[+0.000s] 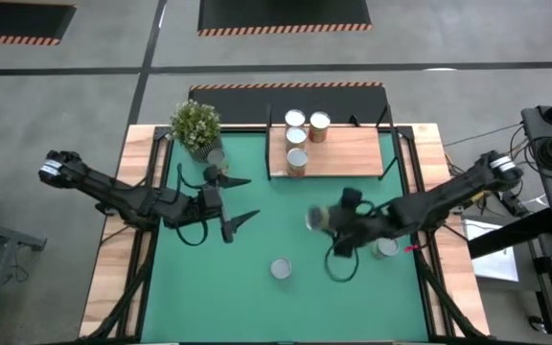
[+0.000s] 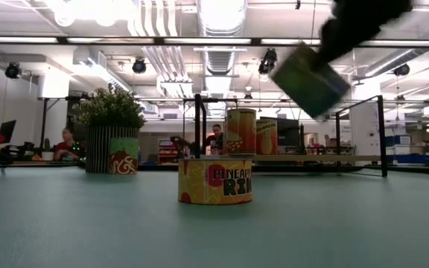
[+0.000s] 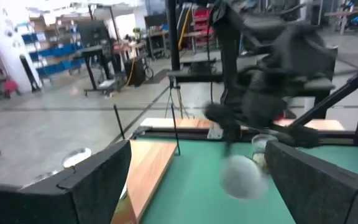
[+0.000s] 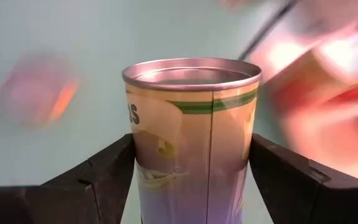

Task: Pick and place cans onto a shelf
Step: Put the purple can on the shelf

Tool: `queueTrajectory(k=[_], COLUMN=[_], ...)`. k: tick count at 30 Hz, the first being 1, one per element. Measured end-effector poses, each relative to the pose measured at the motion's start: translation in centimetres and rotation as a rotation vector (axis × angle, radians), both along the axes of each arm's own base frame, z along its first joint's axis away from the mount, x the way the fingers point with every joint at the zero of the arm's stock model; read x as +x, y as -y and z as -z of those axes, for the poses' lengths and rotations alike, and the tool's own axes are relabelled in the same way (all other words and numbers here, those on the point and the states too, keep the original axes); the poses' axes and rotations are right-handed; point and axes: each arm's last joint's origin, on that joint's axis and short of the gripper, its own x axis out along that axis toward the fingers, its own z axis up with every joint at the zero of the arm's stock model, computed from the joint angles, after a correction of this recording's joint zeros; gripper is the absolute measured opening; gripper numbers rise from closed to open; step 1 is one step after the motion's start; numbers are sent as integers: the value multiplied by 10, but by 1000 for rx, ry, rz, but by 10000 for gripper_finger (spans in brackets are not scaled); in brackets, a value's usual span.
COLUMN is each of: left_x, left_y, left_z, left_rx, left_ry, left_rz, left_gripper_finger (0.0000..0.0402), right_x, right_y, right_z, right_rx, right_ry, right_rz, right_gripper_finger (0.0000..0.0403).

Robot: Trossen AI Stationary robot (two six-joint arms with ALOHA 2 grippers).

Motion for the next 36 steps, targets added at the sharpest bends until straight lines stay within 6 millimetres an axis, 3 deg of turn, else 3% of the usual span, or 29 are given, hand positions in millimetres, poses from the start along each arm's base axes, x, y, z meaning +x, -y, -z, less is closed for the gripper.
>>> queueTrajectory(k=[3, 8, 16, 26, 36], left_x=[-1, -6, -12, -14, -14], left_y=[3, 9, 16, 19, 19], left_z=[-3, -6, -8, -10, -10], left_rx=[11, 15, 18, 19, 20], left_ry=[18, 29, 38, 44, 44], left_rz=[14, 42, 80, 94, 96], left_gripper_finger=[352, 352, 352, 352, 352], right_x=[-6, -16, -32, -28, -4], right_y=[18, 52, 95, 113, 118], right_z=[0, 22, 53, 95, 112], right_rx=[-104, -177, -219, -219, -299], right_ry=[212, 480, 747, 656, 580], right_rz=[144, 358, 593, 701, 796], right_gripper_finger=[276, 276, 276, 276, 279])
